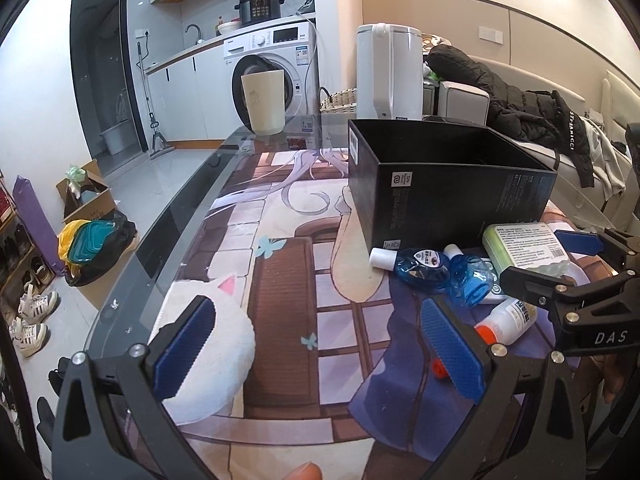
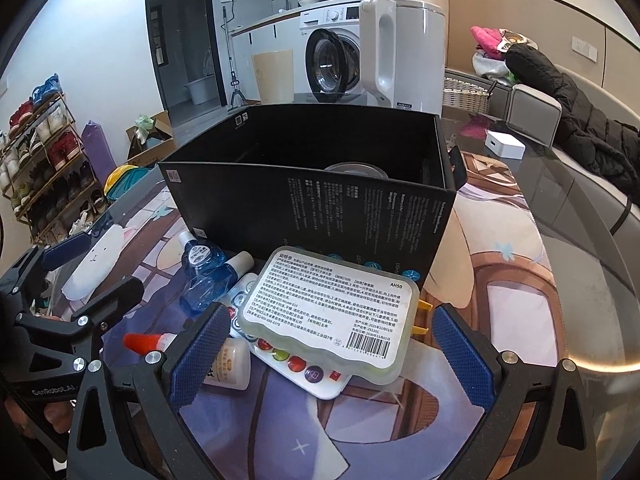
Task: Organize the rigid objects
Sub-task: 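Move the right tool to the green pill case and close on it, then lift the pill case with the right tool while the left tool grasps the orange-capped glue bottle, then carry the glue bottle and pill case over the black box with both tools, then open both tools to drop the glue bottle and pill case into the box, then move the right tool to the yellow plastic clip and close on it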
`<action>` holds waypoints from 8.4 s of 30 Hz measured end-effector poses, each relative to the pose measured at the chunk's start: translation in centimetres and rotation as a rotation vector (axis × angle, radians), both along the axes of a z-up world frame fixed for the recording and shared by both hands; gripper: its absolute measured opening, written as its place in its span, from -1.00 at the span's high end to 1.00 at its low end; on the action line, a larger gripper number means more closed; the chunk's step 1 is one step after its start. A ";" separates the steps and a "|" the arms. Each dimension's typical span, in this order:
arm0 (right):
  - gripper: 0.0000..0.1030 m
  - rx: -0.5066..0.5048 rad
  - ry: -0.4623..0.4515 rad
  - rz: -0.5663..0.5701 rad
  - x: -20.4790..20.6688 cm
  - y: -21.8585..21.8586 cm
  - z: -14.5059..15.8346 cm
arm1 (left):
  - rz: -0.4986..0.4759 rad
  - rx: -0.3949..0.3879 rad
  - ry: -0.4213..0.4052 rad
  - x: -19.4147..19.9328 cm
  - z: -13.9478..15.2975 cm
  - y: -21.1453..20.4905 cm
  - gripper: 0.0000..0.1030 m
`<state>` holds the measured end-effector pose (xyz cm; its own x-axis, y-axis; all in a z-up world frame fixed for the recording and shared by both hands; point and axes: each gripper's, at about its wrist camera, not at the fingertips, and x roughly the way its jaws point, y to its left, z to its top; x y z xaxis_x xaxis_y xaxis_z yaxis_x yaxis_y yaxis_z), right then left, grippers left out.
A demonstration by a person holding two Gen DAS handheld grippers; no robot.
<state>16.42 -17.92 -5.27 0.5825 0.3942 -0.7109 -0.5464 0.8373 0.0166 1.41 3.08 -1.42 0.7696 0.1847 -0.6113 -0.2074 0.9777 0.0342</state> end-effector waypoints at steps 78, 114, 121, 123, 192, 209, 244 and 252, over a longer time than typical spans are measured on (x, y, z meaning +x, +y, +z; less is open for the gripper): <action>-0.74 0.136 -0.026 -0.112 -0.8 -8.9 0.7 | 0.031 -0.118 0.168 1.4 -1.3 -5.2 -0.99; -0.74 0.149 -0.115 -0.023 -2.3 -6.0 4.0 | -0.094 -0.080 -0.010 0.3 3.2 -3.7 -0.67; -0.74 0.150 -0.136 -0.010 -1.8 -5.6 5.2 | -0.106 -0.079 -0.026 1.2 4.5 -3.4 -0.67; -0.74 0.151 -0.140 -0.009 -1.7 -5.5 5.3 | -0.109 -0.078 -0.030 1.6 4.8 -3.3 -0.67; -0.89 0.045 -0.178 0.058 5.0 -0.8 5.7 | -0.160 -0.084 -0.017 10.3 5.7 -1.7 -0.91; -0.98 0.049 -0.148 0.003 1.2 -2.6 5.5 | -0.091 -0.065 -0.026 5.6 5.7 -0.7 -1.00; -0.98 0.029 0.048 -0.123 1.3 -3.6 0.4 | -0.115 -0.058 0.064 3.6 1.4 -1.0 -1.00; -0.99 0.030 0.079 -0.121 1.7 -3.1 -0.1 | -0.132 -0.050 0.088 3.8 0.9 -1.1 -1.00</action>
<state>18.12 -21.02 -5.39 0.5698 0.3458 -0.7454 -0.4374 0.8956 0.0811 5.24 2.01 -0.57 0.7283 0.0525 -0.6832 -0.0750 0.9972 -0.0033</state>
